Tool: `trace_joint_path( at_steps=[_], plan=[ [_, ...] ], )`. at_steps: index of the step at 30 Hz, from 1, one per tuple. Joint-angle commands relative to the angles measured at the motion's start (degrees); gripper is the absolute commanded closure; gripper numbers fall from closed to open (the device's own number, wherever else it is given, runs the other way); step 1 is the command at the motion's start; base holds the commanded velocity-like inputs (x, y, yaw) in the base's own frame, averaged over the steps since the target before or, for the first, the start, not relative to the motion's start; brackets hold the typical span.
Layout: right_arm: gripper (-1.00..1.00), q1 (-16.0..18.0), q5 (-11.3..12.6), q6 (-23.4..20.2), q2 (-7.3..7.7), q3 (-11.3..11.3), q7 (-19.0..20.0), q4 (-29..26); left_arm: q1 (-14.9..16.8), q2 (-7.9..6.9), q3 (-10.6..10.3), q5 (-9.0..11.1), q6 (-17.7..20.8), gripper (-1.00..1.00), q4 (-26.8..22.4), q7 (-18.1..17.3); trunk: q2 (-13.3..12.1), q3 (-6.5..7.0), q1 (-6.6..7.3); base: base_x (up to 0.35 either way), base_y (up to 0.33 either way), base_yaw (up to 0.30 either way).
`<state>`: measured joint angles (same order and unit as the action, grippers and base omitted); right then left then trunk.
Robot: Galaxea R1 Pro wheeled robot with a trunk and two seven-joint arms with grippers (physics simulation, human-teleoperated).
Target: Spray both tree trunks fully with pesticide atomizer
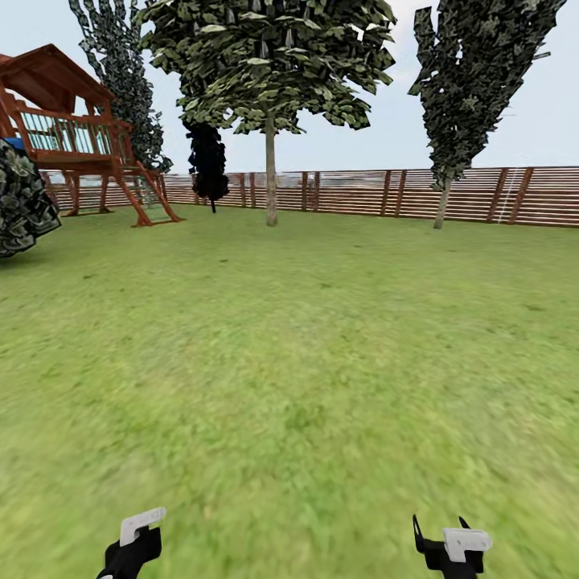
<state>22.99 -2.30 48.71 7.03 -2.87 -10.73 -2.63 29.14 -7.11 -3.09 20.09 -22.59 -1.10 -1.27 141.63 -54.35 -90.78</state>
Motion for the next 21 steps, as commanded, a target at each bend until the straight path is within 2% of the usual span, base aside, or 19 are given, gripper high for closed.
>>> trace_joint_path(
  at_steps=[1, 21],
  plan=[
    [-1.0, 0.0, -0.3, 0.1, 0.01, -0.3, -0.5, 0.1, 0.0, -0.01, -0.3, 0.5, -0.2, 1.0, 0.0, -0.1, 0.0, -0.06, -0.02, 0.331, 0.0, 0.0],
    [-1.0, 0.0, -0.3, 0.1, 0.01, -0.3, -0.5, 0.0, 0.0, -0.01, -0.3, 0.5, -0.2, 1.0, 0.0, -0.1, 0.0, -0.06, -0.02, 0.331, 0.0, 0.0]
  ],
)
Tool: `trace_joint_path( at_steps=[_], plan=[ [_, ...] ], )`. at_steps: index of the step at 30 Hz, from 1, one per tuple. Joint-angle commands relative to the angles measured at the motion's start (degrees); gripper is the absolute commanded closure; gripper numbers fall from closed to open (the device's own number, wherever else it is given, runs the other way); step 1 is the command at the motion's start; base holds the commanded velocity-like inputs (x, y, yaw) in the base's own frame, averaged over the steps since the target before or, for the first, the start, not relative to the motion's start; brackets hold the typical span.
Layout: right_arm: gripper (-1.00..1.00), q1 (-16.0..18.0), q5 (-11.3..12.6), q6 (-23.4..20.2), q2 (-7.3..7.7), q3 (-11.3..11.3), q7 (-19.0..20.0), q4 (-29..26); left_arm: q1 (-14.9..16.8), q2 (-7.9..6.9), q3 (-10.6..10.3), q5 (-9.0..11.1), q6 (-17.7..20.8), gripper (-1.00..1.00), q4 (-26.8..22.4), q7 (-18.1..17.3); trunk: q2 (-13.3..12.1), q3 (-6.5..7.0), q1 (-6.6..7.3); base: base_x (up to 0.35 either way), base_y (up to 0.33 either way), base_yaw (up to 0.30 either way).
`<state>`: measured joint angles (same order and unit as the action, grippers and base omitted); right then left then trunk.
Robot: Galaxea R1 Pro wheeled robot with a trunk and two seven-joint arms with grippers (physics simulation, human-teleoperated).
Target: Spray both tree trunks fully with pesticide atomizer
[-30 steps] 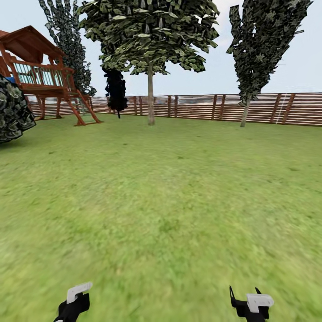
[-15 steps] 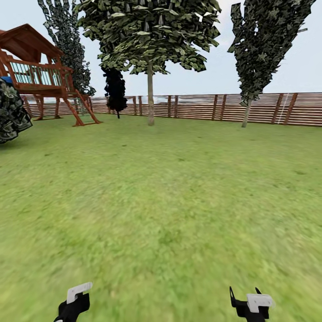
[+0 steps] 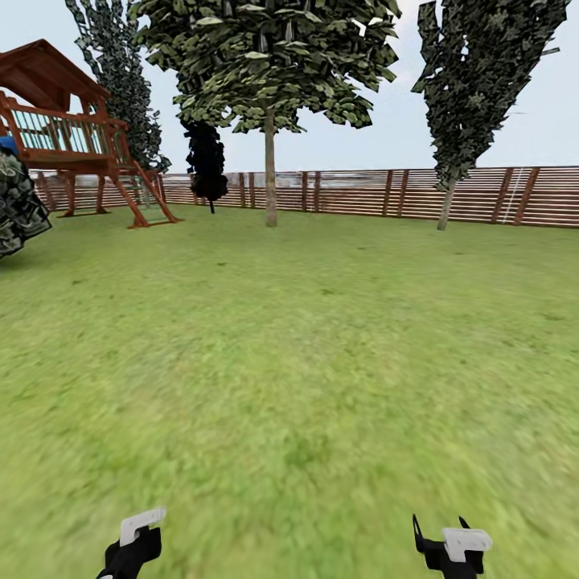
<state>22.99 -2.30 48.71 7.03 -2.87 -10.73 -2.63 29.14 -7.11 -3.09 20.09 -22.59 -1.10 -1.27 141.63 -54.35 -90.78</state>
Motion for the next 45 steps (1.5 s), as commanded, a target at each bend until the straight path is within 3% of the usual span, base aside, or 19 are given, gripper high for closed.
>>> trace_joint_path(
  at_steps=[1, 45],
  plan=[
    [-1.0, 0.0, -0.3, 0.1, 0.01, -0.3, -0.5, 0.1, 0.0, -0.01, -0.3, 0.5, -0.2, 1.0, 0.0, -0.1, 0.0, -0.06, -0.02, 0.331, 0.0, 0.0],
    [-1.0, 0.0, -0.3, 0.1, 0.01, -0.3, -0.5, 0.1, 0.0, -0.01, -0.3, 0.5, -0.2, 1.0, 0.0, -0.1, 0.0, -0.06, -0.02, 0.331, 0.0, 0.0]
  ],
)
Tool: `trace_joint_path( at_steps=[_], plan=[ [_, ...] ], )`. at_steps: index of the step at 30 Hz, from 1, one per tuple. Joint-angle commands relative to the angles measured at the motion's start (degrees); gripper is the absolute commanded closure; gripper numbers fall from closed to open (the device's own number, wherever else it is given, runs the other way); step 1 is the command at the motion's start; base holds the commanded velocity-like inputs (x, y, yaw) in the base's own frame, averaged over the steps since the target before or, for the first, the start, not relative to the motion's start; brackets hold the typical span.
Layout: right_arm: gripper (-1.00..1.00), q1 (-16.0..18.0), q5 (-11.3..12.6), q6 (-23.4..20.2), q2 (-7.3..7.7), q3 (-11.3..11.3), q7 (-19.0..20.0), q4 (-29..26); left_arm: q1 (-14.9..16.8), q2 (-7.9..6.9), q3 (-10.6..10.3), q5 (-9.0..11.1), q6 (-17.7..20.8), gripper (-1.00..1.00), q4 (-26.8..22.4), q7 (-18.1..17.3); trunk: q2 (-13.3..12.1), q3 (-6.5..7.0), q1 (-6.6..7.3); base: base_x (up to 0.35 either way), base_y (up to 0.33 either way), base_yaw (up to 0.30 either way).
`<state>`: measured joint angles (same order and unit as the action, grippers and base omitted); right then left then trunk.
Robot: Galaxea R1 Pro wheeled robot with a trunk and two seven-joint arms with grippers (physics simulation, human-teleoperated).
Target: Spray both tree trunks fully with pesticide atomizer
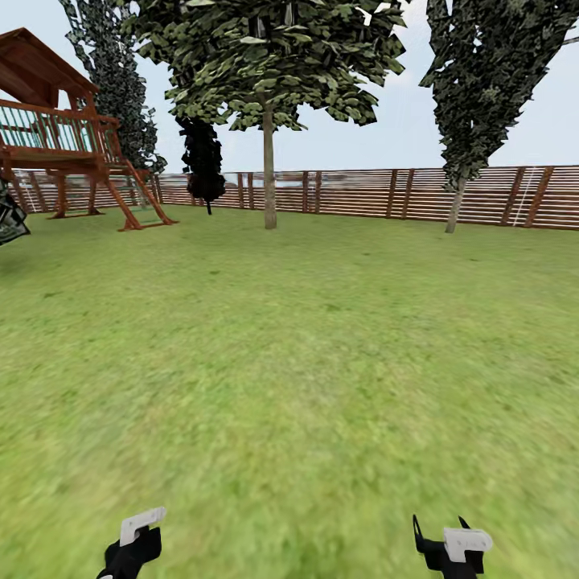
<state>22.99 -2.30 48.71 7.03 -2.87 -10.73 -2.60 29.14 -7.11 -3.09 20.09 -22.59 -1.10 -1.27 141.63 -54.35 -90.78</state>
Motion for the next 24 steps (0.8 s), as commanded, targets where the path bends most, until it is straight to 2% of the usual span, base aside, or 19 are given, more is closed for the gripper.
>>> trace_joint_path(
  at_steps=[1, 24],
  plan=[
    [-1.0, 0.0, -0.3, 0.1, 0.01, -0.3, -0.5, 0.0, 0.0, -0.01, -0.3, 0.5, -0.2, 1.0, 0.0, -0.1, 0.0, -0.06, -0.02, 0.331, 0.0, 0.0],
    [-1.0, 0.0, -0.3, 0.1, 0.01, -0.3, -0.5, 0.0, 0.0, -0.01, -0.3, 0.5, -0.2, 1.0, 0.0, -0.1, 0.0, -0.06, -0.02, 0.331, 0.0, 0.0]
  ],
)
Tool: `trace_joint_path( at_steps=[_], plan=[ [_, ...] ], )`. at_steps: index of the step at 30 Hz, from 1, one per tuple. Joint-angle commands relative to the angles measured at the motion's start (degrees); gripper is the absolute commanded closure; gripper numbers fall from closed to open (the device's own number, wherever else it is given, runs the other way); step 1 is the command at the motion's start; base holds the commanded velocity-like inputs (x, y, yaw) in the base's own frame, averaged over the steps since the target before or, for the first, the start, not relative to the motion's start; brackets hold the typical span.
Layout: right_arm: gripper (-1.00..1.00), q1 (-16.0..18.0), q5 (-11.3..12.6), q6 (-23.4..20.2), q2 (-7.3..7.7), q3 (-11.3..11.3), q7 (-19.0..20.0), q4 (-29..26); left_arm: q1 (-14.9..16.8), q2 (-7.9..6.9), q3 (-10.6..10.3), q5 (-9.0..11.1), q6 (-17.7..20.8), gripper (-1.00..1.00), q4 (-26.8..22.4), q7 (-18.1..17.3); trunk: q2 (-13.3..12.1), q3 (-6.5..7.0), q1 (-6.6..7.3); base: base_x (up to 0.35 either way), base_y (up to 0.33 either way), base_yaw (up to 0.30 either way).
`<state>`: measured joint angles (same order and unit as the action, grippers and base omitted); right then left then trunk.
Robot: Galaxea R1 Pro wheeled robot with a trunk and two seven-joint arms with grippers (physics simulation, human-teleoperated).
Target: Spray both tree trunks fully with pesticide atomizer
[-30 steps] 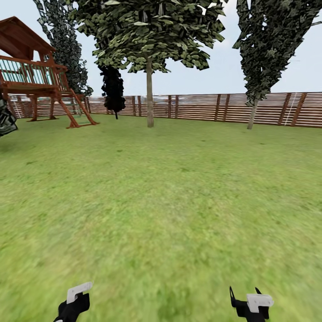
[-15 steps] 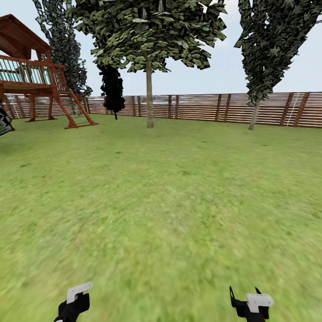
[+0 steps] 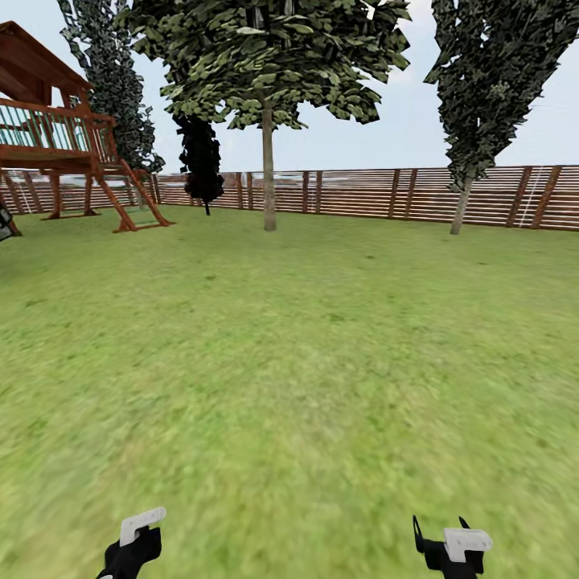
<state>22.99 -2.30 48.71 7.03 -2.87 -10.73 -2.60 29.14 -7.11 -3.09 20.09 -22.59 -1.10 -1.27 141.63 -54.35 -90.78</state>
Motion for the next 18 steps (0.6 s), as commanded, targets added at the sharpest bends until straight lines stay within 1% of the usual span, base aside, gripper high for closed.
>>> trace_joint_path(
  at_steps=[1, 18],
  plan=[
    [-1.0, 0.0, -0.3, 0.1, 0.01, -0.3, -0.5, 0.0, 0.0, -0.01, -0.3, 0.5, -0.2, 1.0, 0.0, -0.1, 0.0, -0.06, -0.02, 0.331, 0.0, 0.0],
    [-1.0, 0.0, -0.3, 0.1, 0.01, -0.3, -0.5, 0.0, 0.0, -0.01, -0.3, 0.5, -0.2, 1.0, 0.0, -0.1, 0.0, -0.06, -0.02, 0.331, 0.0, 0.0]
  ],
)
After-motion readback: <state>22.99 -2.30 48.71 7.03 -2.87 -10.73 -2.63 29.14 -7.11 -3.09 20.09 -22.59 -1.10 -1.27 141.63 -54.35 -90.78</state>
